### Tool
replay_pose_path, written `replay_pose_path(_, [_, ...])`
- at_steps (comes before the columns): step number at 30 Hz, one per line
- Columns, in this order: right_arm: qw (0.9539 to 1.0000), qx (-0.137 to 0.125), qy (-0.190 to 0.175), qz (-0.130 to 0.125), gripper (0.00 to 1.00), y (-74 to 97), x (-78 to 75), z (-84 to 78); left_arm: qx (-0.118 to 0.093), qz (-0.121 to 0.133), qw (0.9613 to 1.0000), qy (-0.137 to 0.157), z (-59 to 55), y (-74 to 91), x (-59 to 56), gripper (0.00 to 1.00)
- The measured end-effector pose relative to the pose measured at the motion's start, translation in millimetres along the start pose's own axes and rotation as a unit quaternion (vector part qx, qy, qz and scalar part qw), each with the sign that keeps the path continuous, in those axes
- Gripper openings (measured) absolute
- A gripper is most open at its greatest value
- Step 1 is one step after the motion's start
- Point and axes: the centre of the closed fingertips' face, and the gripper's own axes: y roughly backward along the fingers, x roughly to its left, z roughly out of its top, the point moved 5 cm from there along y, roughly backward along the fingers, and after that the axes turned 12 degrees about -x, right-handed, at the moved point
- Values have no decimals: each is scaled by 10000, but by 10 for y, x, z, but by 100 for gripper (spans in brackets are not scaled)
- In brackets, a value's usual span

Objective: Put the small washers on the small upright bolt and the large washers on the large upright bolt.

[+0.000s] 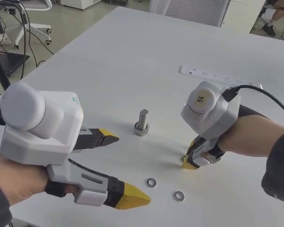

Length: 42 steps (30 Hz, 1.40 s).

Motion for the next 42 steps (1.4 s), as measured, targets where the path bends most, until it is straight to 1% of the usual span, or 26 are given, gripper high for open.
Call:
replay_pose_path(10, [9999,53,122,35,15,3,8,6,0,7,10000,1,11,-5,1,85])
replay_pose_path(18, [9998,81,191,70,14,8,19,6,7,4,10000,8,12,-8,8,85])
replay_pose_path(21, [9999,38,115,91,15,11,16,5,5,1,10000,13,12,-8,9,85])
replay_pose_path(27, [9999,12,83,75,15,8,11,0,9,-5,10000,13,12,-9,10,85])
replay_pose_path(30, [9999,23,123,76,15,9,12,-2,8,-2,10000,9,14,-8,11,85])
replay_pose_path(31, [9998,79,178,78,15,13,15,-8,6,1,10000,8,15,-8,10,85])
replay_pose_path(36, [9996,76,274,93,14,12,26,-7,6,8,10000,3,15,-5,14,85])
replay_pose_path(42, [9996,49,265,103,14,14,32,-14,8,5,10000,-4,13,-4,7,85])
